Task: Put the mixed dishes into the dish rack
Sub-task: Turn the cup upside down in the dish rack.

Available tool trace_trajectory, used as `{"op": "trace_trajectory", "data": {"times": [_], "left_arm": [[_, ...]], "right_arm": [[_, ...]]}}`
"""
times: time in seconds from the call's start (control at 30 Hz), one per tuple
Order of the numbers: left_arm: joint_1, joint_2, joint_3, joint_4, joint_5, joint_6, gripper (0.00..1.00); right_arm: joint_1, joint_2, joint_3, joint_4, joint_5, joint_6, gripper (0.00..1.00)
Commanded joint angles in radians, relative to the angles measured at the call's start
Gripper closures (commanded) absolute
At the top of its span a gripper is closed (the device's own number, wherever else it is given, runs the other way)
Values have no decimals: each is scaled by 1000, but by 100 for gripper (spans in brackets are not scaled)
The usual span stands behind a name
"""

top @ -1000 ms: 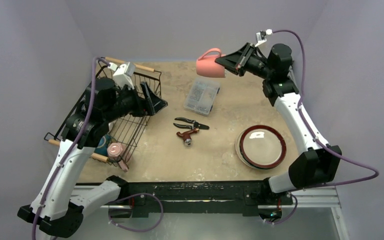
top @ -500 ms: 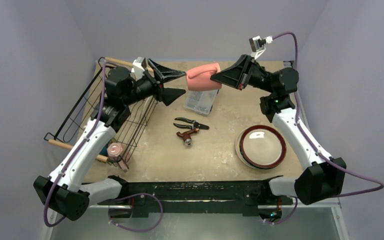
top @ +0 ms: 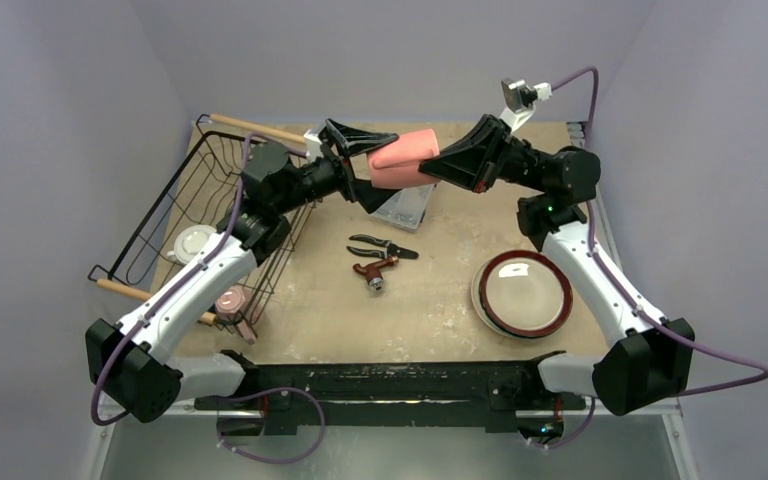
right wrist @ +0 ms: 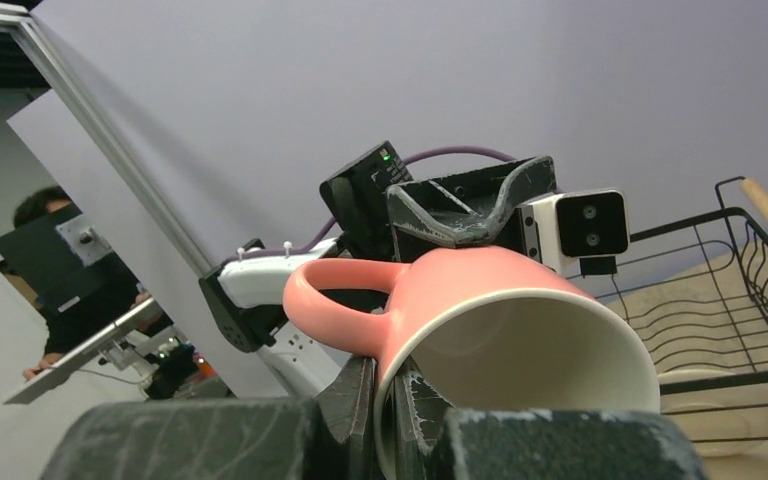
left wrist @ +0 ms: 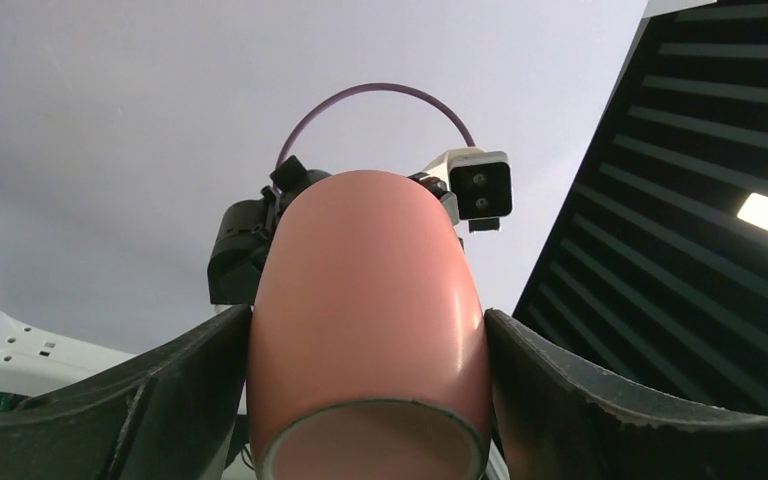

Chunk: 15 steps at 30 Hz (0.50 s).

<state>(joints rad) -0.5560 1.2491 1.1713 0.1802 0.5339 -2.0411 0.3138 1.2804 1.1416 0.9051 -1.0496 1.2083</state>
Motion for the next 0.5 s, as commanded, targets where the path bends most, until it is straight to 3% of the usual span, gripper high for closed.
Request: {"op": "trace_trajectory", "data": {"times": [0.0,0.13,0.27,0.47], "left_arm": [[-9,-17,64,134,9,-161,21],[-9,-3,86,144,44,-152,22],[-9,15,110,162,66,-133,14],[-8,44,134,238,67,-156,15]], "right_arm": [[18,-38,13,-45,-58,-161,100],[26,-41,21,-172,-90,-273,100],[34,-27,16,-209,-115,-303,100],[42,-24,13,-253,-119,-333,100]]}}
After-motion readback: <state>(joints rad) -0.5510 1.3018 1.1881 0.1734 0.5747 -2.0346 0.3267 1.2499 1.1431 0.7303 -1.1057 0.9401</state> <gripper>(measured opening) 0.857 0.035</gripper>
